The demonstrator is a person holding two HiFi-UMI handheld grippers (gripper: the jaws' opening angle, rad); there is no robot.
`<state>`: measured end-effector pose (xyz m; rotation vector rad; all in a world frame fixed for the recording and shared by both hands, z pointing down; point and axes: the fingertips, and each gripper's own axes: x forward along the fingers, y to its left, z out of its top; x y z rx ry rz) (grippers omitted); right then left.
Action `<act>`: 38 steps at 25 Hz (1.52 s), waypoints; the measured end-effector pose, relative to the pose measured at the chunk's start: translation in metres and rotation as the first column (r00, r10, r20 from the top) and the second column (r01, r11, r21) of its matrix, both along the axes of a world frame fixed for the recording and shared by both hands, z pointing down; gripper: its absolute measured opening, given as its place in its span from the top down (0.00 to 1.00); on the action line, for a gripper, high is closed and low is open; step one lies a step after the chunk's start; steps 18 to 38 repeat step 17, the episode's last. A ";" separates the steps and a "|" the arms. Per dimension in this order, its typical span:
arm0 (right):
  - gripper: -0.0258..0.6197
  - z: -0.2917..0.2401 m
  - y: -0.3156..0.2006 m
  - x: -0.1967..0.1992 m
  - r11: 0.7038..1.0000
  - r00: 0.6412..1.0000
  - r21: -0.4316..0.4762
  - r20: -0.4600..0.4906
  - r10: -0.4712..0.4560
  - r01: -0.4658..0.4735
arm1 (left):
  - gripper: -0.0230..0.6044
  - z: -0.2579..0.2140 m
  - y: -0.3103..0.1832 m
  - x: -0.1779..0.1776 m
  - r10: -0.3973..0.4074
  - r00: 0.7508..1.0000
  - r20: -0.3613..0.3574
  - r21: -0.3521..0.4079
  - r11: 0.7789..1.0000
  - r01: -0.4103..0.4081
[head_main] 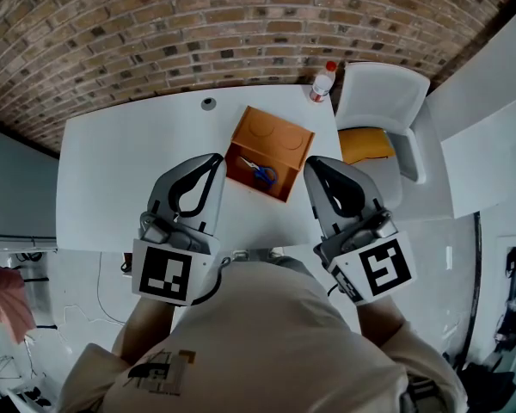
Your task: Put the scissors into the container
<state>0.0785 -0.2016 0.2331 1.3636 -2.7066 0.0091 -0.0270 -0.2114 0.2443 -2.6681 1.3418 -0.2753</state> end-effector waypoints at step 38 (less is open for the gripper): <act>0.95 -0.008 0.001 -0.021 0.999 1.000 0.032 -0.009 -0.029 0.029 | 0.95 0.018 0.003 -0.005 0.007 1.000 0.030 -0.028 1.000 -0.006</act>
